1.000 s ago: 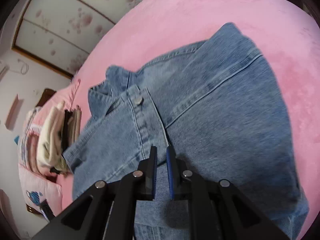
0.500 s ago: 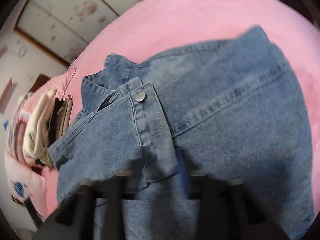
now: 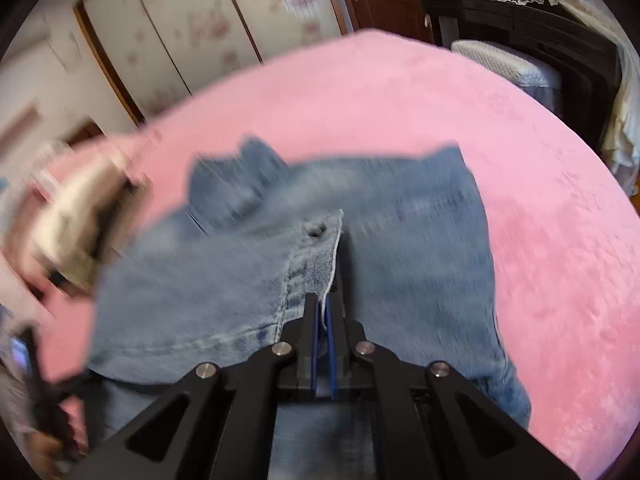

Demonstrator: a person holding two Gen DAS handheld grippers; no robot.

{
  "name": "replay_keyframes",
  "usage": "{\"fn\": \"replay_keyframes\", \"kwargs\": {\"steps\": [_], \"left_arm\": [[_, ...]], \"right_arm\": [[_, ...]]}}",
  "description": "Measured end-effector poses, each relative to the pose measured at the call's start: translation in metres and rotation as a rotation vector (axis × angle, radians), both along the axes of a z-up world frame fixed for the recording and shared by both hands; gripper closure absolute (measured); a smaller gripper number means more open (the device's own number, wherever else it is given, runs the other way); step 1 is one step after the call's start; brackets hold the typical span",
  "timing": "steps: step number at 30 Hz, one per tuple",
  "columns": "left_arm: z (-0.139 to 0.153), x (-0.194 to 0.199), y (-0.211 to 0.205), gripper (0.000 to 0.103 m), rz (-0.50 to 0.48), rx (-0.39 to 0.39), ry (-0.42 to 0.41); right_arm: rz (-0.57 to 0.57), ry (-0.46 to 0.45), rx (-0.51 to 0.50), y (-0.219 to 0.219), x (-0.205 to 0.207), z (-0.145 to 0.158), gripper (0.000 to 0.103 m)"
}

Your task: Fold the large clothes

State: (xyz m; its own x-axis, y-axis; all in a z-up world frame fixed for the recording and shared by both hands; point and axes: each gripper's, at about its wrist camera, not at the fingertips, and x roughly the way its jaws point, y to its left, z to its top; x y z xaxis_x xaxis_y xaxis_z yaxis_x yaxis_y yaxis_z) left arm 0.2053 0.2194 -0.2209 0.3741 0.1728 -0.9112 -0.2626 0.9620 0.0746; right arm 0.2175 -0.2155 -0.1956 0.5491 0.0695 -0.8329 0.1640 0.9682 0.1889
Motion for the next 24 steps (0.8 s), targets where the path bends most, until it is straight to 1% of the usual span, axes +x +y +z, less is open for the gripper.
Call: {"fn": "replay_keyframes", "kwargs": {"steps": [2, 4, 5, 6, 7, 10, 12, 14, 18, 20, 22, 24], "left_arm": [[0.002, -0.007, 0.004, 0.049, -0.015, -0.008, 0.013], [0.008, -0.016, 0.009, 0.049, -0.039, -0.03, 0.019], [0.013, -0.022, 0.013, 0.049, -0.047, -0.043, 0.017], [0.018, -0.026, 0.015, 0.049, -0.052, -0.052, 0.011], [0.025, -0.031, 0.018, 0.049, -0.057, -0.061, -0.002], [0.049, -0.039, 0.027, 0.049, -0.039, -0.078, -0.053], [0.062, -0.037, 0.029, 0.049, -0.024, -0.091, -0.087], [0.072, -0.028, 0.025, 0.049, -0.029, -0.101, -0.116], [0.076, 0.007, -0.005, 0.049, -0.09, -0.068, -0.144], [0.073, 0.03, -0.023, 0.049, -0.119, -0.058, -0.153], [0.067, 0.056, -0.041, 0.049, -0.15, -0.066, -0.169], [0.058, 0.08, -0.054, 0.049, -0.159, -0.058, -0.162]], "right_arm": [[-0.007, 0.062, -0.011, 0.0, 0.001, -0.017, 0.098], [-0.033, 0.066, -0.015, -0.003, -0.003, -0.02, 0.091], [-0.047, 0.063, -0.022, -0.005, -0.005, -0.017, 0.089], [-0.059, 0.062, -0.033, -0.007, -0.007, -0.013, 0.085], [-0.063, 0.058, -0.042, -0.007, -0.009, -0.01, 0.083], [-0.061, 0.015, -0.104, -0.004, -0.016, 0.007, 0.083], [-0.033, -0.023, -0.116, 0.004, -0.02, 0.019, 0.083], [0.013, -0.059, -0.11, 0.016, -0.02, 0.028, 0.083], [0.133, -0.137, -0.113, 0.057, -0.01, 0.044, 0.083], [0.196, -0.172, -0.144, 0.085, 0.001, 0.048, 0.083], [0.245, -0.213, -0.175, 0.109, 0.012, 0.05, 0.083], [0.292, -0.235, -0.189, 0.129, 0.024, 0.047, 0.083]]}}
